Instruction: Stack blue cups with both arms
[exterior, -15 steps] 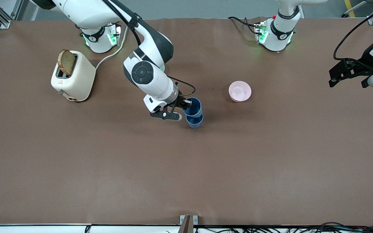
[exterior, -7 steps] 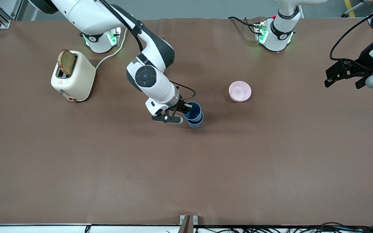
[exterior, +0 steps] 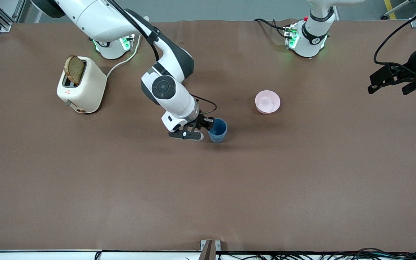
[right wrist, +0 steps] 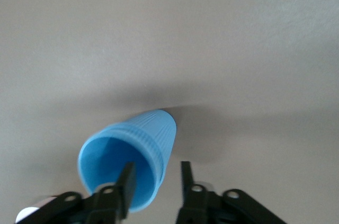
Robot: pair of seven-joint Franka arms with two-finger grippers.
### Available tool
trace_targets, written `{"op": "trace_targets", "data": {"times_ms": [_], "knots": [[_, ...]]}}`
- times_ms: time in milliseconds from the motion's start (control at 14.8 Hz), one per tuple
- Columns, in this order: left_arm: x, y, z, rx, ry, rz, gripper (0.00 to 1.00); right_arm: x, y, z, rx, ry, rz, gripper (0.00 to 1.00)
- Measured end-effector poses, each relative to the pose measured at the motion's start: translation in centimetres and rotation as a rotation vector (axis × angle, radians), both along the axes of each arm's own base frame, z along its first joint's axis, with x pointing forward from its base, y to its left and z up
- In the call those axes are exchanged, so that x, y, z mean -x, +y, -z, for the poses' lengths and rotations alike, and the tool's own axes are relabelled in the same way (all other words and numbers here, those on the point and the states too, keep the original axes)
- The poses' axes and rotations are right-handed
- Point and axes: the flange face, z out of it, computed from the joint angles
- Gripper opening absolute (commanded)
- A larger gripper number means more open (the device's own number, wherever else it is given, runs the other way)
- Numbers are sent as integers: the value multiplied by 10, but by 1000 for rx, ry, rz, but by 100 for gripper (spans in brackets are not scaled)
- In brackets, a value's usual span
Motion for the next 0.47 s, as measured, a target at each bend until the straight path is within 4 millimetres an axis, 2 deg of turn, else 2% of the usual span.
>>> {"op": "trace_targets", "data": {"times_ms": [135,203,338,474], "knots": [[1,-9,0,-12,-1,18,100,-15,-15,-24,-6,-30,27,88],[1,-12,0,-26,-3,24,100,-24,-30,-45,7,-39,42,88],[2,-17,1,-44,-5,36,100,-39,-77,-97,65,-47,66,88],[4,-19,2,-49,-2,40,100,-50,-142,-154,137,-71,69,88]]}}
